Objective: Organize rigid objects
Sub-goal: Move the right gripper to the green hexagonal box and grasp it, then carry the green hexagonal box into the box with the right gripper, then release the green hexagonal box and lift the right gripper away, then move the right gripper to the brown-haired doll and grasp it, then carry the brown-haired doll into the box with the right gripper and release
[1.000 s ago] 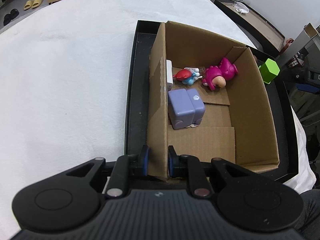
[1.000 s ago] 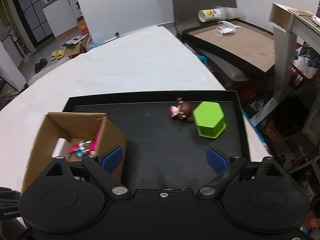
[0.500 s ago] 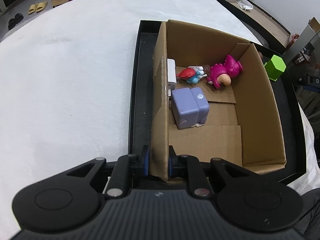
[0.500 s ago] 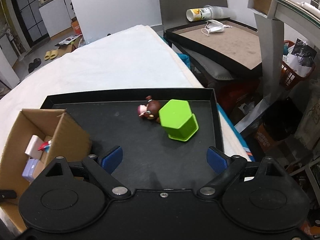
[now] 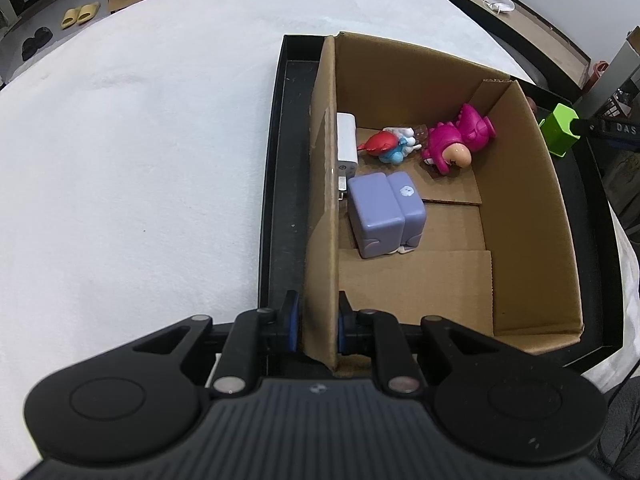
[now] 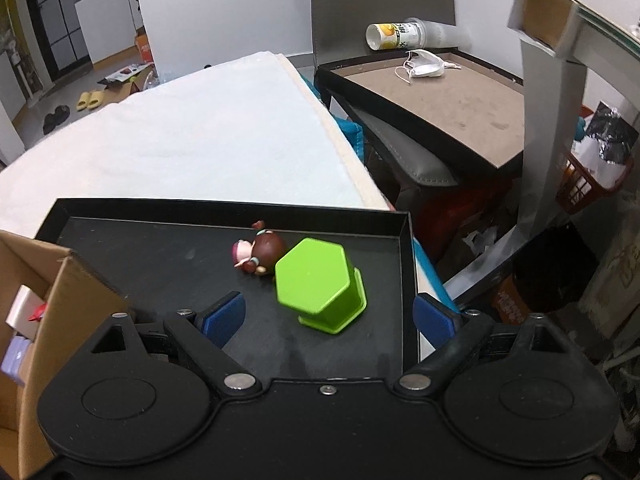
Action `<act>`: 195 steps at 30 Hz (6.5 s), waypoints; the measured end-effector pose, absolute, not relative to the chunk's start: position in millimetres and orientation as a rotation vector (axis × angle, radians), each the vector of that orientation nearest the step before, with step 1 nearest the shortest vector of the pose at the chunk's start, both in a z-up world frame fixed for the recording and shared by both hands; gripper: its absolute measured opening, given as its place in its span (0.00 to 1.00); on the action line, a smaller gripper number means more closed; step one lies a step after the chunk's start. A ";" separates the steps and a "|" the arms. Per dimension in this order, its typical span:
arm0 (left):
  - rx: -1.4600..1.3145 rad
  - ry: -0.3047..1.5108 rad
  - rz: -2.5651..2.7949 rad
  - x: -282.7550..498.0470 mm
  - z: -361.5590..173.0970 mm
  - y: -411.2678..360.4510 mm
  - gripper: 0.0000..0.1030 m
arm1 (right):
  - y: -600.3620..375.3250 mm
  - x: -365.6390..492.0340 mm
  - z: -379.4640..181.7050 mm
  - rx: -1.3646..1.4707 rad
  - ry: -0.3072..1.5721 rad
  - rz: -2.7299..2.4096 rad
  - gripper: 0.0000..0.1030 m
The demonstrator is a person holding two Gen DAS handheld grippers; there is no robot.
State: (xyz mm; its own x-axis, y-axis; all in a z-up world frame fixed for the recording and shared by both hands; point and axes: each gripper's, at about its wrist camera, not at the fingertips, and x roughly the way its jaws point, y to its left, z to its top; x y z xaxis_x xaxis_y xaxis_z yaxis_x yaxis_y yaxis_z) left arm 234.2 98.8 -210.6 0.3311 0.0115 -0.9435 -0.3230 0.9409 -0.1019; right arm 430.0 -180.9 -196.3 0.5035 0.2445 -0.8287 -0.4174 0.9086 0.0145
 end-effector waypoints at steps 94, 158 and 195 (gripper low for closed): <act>-0.447 1.075 0.078 207.1 -195.5 124.6 0.16 | -12.7 305.0 -161.3 -0.231 1.195 0.532 0.47; -0.294 1.205 0.169 233.8 -212.9 100.5 0.15 | -129.8 449.5 -192.0 -0.070 1.101 0.421 0.84; -0.313 1.189 0.170 230.6 -208.7 101.5 0.15 | -112.1 449.6 -167.3 -0.071 1.187 0.460 0.41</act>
